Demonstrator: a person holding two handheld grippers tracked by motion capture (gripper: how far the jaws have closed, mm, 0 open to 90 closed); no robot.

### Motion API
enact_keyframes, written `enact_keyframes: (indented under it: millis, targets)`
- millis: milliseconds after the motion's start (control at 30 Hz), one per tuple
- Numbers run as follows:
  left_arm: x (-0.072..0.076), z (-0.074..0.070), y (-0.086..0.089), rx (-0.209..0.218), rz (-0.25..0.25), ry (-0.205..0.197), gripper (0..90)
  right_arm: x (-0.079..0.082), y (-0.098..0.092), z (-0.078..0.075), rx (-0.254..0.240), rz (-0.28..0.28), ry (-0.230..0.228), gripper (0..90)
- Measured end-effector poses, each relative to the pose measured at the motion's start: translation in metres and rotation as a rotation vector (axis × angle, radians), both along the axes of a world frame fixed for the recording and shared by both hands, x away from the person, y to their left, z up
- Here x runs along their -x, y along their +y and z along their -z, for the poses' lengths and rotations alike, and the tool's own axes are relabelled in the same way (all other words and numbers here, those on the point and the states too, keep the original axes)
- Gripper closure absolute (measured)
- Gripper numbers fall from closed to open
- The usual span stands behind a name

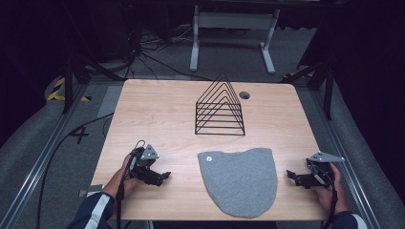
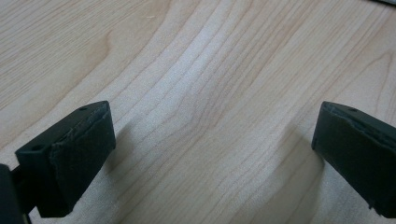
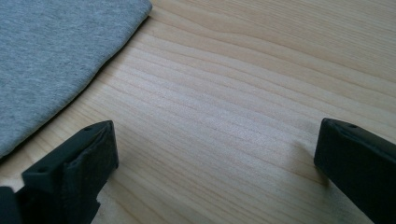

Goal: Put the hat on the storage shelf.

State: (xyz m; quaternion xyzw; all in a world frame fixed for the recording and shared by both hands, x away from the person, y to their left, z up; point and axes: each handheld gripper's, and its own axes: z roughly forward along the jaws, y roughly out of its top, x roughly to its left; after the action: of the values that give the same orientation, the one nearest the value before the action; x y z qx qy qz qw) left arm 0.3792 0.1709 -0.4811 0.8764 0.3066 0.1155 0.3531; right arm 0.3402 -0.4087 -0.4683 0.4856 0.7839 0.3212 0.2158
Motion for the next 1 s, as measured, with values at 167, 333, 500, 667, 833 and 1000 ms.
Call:
enact_keyframes:
  millis: [167, 333, 500, 667, 833, 1000]
  targets:
    - [0.000, 0.000, 0.000, -0.002, -0.004, -0.005, 0.0, 0.000, 0.000, 0.000, 0.002, -0.001, 0.000, 0.0]
    - [0.002, 0.000, 0.003, -0.002, 0.021, 0.003, 0.2, 0.000, 0.000, 0.000, 0.000, 0.001, 0.001, 0.0]
    - [0.004, -0.005, 0.001, -0.001, 0.032, 0.002, 13.5, 0.002, 0.002, -0.001, 0.004, 0.003, 0.005, 0.3]
    - [0.002, -0.008, -0.009, 0.027, 0.156, 0.030, 19.3, 0.007, 0.007, -0.003, 0.009, -0.015, 0.007, 9.1]
    - [-0.001, -0.021, -0.031, 0.055, 0.213, -0.006, 28.1, 0.014, 0.016, -0.014, -0.028, -0.098, 0.017, 25.1]
    - [-0.003, -0.034, -0.068, 0.060, 0.310, -0.057, 36.4, 0.028, 0.050, -0.029, -0.075, -0.240, -0.014, 51.6]
